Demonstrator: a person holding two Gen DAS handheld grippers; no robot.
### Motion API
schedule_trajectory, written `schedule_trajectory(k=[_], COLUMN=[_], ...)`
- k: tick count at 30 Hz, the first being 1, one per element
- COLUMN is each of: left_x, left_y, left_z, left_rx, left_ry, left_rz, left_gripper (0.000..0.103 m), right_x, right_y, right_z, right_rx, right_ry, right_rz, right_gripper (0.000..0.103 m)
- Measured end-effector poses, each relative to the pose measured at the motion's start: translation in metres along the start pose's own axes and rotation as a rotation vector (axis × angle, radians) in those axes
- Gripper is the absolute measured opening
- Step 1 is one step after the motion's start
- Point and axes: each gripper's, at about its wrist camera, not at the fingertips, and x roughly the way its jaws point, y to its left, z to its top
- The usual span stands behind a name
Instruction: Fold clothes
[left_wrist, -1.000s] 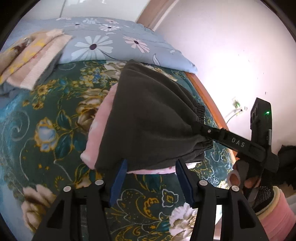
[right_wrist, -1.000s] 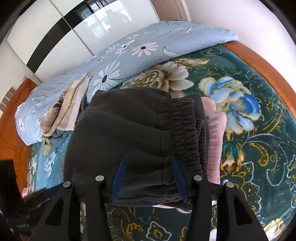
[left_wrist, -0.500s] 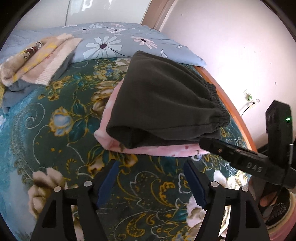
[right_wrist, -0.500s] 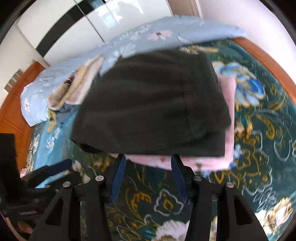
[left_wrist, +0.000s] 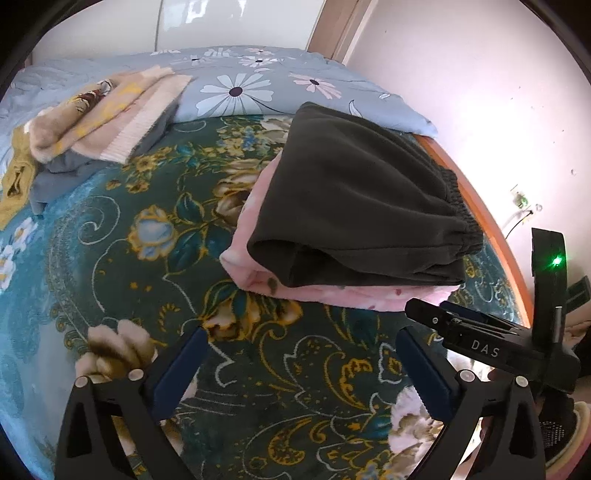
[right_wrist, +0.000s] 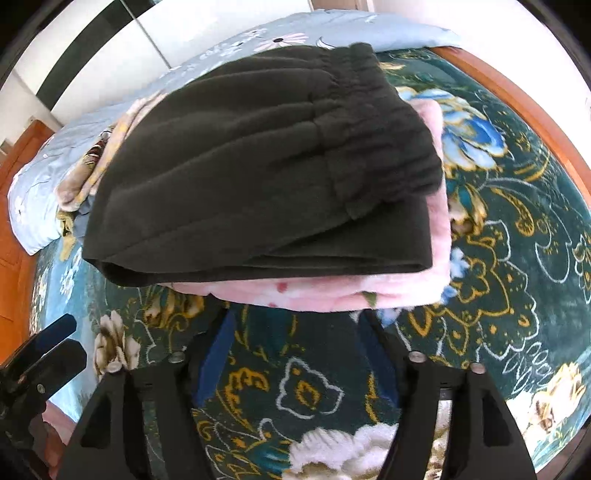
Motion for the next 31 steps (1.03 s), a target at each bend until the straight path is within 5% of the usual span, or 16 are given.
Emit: schedule_trajectory(k=[2, 17, 31], left_x=[0.001, 0.007, 0.009], left_y=[-0.002, 0.008, 0.005], left_z=[-0.001, -0.011, -0.018], left_rx=[0.005, -0.033, 0.026], left_ry=[0.003, -0.048, -0.092], left_rz=[-0.003, 0.125, 0.11], left_gripper=[0.103, 0.103, 0.103], right_x=[0.001, 0.012, 0.018], right_y=[0.0, 0.009, 0.015], right_z=[0.001, -0.002, -0.005], right_rx=[0.003, -0.051, -0.046], right_ry=[-0.008, -0.045, -0.023], right_rz=[-0.003, -0.06, -0.087], right_gripper=[0.1, 0.102, 0.102])
